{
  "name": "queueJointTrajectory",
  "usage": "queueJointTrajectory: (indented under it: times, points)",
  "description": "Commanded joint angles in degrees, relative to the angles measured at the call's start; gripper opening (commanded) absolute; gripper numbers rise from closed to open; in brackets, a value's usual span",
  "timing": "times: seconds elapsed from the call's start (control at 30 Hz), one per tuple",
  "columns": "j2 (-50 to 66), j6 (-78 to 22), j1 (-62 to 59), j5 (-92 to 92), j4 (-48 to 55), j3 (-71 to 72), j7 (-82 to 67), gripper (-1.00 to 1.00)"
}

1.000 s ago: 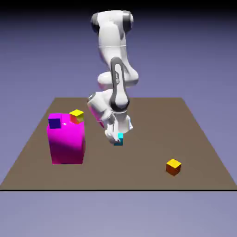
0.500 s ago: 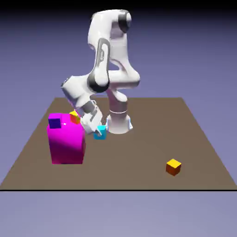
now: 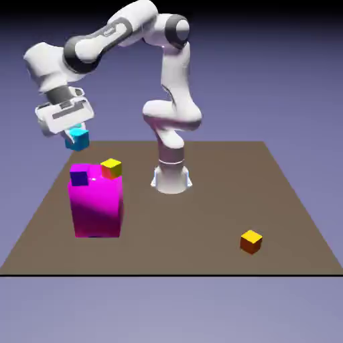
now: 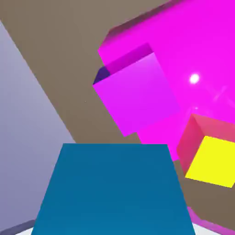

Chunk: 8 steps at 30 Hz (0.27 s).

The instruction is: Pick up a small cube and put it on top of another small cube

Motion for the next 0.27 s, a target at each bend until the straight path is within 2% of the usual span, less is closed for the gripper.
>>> queueJointTrajectory:
  times: [0.0, 0.1, 0.13, 0.23]
  points:
    - [0.64, 2.43, 0.37, 0.76, -1.91, 0.36, -0.68, -1.0]
    - [2.43, 9.32, 1.4, 3.06, -7.22, 1.36, -2.63, -1.0]
    - [2.43, 9.32, 1.4, 3.06, -7.23, 1.36, -2.63, 1.0]
    - [1.14, 4.35, 0.66, 1.4, -3.39, 0.64, -1.23, 1.0]
